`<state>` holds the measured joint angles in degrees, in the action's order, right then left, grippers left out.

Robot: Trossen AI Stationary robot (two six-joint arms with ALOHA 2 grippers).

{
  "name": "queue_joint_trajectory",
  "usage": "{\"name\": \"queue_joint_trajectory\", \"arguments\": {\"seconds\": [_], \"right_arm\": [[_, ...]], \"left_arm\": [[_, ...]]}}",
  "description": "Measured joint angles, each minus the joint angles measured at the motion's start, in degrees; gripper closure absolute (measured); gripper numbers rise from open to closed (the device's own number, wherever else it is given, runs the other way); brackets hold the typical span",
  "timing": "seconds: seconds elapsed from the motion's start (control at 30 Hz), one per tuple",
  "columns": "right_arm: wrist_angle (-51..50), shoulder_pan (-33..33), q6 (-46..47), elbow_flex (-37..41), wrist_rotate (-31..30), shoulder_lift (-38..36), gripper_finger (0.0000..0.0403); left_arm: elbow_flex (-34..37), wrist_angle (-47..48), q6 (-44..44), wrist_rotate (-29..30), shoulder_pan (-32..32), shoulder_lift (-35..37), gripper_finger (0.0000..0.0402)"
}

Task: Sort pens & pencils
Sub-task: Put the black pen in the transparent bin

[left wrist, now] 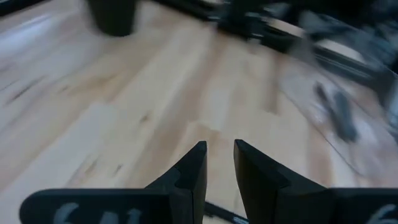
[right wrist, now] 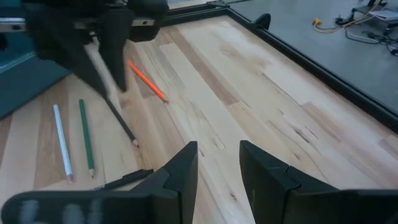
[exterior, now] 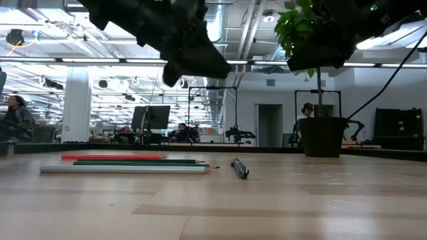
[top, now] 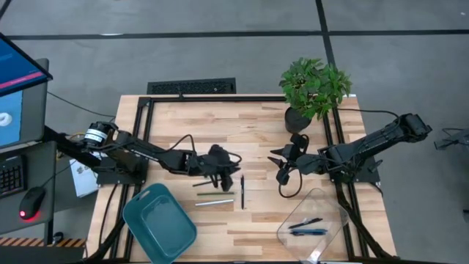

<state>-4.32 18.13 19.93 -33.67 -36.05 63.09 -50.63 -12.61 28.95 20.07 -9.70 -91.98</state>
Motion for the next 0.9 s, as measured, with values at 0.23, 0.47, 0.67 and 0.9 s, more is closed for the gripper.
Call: {"name": "queue_joint_trajectory", "arguments": {"seconds": [0.23,0.47,0.67,0.9], "right_arm": [[-0.02,0.0,0.01,0.02,0.0,0.0,0.0264],[-0.19,0.0,0.04,0.07,0.0,0.0,0.0264],[-3.16,0.22,1.18,0.07,0.09,0.0,0.0264],[-5.75,0.18,4.08,0.25,0.14,0.02,0.0264]], "left_arm": [[0.04,0.61,11.82,11.14,0.05,-3.86,0.0336],[-5.63,-1.13,13.66,4.77,1.79,-15.85,0.036],[-13.16,5.93,10.19,3.66,2.59,-18.71,0.0362],[-18.15,13.12,4.65,2.96,1.54,-18.73,0.0337]]}}
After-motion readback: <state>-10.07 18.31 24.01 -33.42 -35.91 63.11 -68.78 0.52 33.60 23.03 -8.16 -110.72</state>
